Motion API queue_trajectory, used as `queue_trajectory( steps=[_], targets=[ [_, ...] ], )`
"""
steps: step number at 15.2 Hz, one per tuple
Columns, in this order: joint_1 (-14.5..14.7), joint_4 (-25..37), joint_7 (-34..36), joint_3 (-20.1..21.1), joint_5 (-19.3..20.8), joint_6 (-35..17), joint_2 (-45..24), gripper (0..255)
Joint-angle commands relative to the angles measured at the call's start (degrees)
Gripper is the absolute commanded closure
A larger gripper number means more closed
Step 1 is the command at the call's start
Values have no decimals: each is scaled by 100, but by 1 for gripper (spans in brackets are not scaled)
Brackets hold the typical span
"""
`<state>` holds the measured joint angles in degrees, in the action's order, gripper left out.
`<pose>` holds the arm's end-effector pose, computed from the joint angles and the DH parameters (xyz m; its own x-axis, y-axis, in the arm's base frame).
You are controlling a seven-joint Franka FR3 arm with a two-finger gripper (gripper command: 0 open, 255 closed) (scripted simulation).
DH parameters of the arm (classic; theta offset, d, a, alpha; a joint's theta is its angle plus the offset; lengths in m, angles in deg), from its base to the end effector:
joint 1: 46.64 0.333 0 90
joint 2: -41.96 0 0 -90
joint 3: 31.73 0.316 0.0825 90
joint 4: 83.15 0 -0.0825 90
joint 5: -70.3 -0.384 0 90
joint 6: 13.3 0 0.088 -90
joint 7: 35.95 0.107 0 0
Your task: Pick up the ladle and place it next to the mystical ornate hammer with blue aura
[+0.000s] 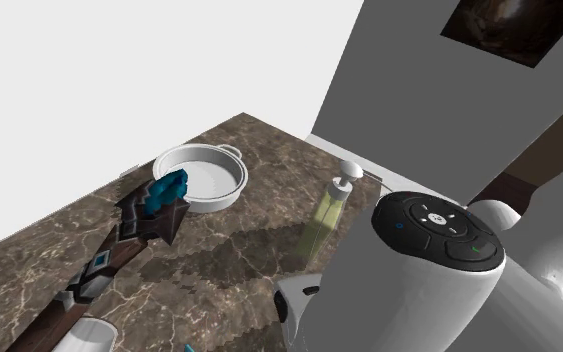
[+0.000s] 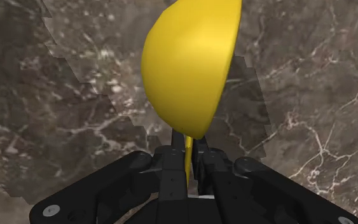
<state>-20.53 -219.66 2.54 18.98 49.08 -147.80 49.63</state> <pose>0.1063 0.4795 0.3590 0.9103 0.4070 -0.0758 0.3918 -0.9060 -0.1605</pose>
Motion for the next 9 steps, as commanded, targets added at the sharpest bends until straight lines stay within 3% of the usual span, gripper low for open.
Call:
queue_trajectory(
  steps=[1, 6, 7, 9],
  targets=[
    [-2, -18, 15, 23, 35, -30, -58, 255],
    [1, -18, 16, 20, 37, -30, -58, 255],
    [2, -21, 1, 12, 22, -18, -42, 0],
    [3, -21, 1, 12, 20, -16, -39, 0]
  ],
)
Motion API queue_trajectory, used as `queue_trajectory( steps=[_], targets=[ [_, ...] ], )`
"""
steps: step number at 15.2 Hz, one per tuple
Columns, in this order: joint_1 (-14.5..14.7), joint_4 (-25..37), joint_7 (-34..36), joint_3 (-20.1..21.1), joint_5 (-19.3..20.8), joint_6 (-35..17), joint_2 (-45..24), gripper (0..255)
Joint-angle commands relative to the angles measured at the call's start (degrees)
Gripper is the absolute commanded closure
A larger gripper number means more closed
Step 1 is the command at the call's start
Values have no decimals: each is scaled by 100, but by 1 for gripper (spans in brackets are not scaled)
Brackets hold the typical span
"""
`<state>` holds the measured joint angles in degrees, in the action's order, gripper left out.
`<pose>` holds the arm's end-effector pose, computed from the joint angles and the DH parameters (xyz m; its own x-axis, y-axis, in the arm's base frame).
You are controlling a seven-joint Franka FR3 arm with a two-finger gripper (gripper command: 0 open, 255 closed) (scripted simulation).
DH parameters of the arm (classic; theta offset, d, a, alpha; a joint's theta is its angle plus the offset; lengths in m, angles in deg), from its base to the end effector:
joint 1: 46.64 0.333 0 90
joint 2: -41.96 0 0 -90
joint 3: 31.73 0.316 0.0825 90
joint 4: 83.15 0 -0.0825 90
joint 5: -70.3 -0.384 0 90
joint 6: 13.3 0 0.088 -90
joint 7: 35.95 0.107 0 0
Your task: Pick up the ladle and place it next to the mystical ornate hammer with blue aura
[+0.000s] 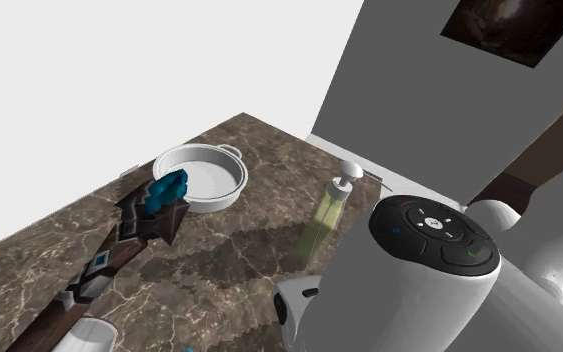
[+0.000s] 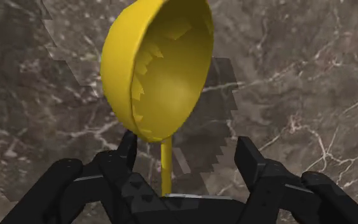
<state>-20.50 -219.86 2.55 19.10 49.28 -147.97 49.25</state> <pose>0.1053 0.4790 0.3556 0.9085 0.4102 -0.0803 0.3948 -0.9052 -0.1573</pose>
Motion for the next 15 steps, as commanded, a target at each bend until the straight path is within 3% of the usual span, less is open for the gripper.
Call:
queue_trajectory(
  steps=[1, 3, 7, 15],
  targets=[
    [1, -1, -2, 0, -2, 2, 2, 0],
    [-2, 2, 15, 9, 16, -13, -20, 0],
    [59, 302, -270, -323, -327, 881, 646, 0],
    [64, 301, -269, -328, -324, 881, 644, 0]
  ],
)
